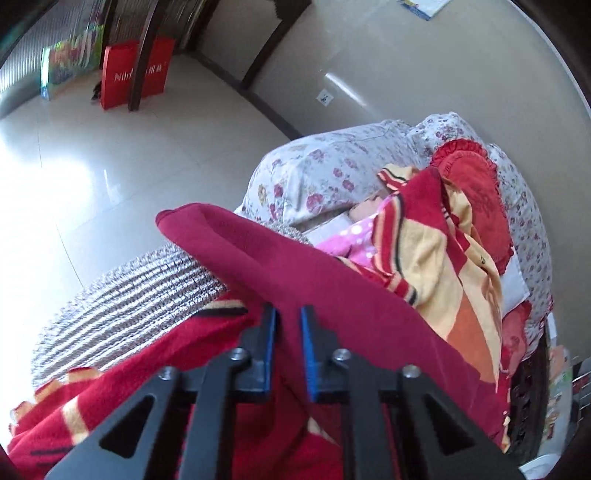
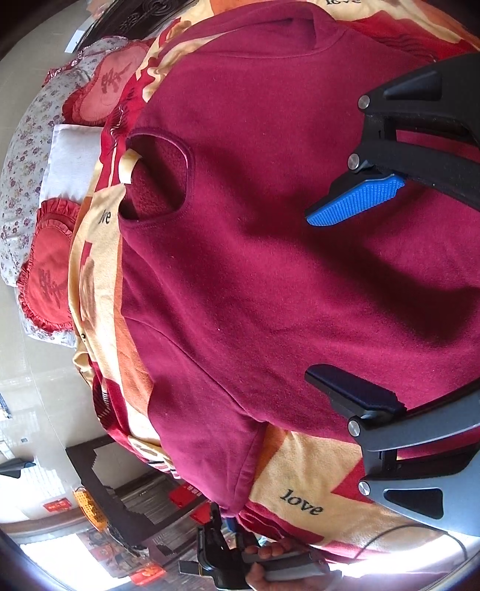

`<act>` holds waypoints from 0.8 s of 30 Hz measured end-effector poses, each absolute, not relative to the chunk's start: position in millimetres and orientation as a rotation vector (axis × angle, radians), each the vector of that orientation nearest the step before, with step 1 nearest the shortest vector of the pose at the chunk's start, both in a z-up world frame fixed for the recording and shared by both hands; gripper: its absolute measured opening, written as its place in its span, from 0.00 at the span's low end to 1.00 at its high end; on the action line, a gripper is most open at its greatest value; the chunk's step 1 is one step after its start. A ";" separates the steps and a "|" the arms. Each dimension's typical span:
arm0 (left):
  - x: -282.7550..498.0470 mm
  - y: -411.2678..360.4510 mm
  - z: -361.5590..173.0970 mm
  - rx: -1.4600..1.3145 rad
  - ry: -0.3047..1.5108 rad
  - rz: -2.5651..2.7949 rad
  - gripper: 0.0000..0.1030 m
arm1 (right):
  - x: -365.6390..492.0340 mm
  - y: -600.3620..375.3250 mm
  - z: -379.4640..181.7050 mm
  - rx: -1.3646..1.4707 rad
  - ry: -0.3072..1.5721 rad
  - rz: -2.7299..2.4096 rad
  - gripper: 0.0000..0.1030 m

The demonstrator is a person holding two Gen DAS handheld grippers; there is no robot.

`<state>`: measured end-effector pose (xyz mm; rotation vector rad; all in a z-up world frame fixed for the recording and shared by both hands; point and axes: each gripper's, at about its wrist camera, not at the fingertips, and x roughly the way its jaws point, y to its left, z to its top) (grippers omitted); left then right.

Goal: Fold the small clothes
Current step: 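Grasp the sweatshirt side with the left tool and fold it inward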

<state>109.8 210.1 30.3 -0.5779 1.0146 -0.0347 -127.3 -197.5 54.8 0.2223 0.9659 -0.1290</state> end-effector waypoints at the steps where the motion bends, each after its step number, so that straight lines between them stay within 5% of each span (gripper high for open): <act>1: 104.3 204.2 40.8 -0.557 0.986 -0.051 0.10 | -129.3 -200.1 56.7 0.226 0.959 -0.131 0.59; 7: 38.0 108.1 141.0 -0.318 0.778 -0.362 0.07 | -140.5 -227.0 65.9 0.276 0.917 -0.181 0.59; 14: -6.7 -1.7 156.3 -0.220 0.814 -0.601 0.09 | -158.5 -256.3 71.4 0.354 0.899 -0.230 0.59; 16: -0.3 0.8 142.6 -0.261 0.872 -0.559 0.32 | -164.0 -260.4 72.6 0.354 0.904 -0.220 0.59; 17: 7.0 8.4 135.5 -0.285 0.899 -0.526 0.58 | -166.1 -261.7 72.8 0.348 0.911 -0.215 0.59; 18: 9.4 19.5 129.7 -0.320 0.911 -0.493 0.71 | -167.5 -262.5 72.4 0.342 0.916 -0.212 0.59; 24: 30.1 132.1 99.7 -0.518 0.899 -0.195 0.86 | -166.2 -264.4 60.5 0.370 0.931 -0.199 0.59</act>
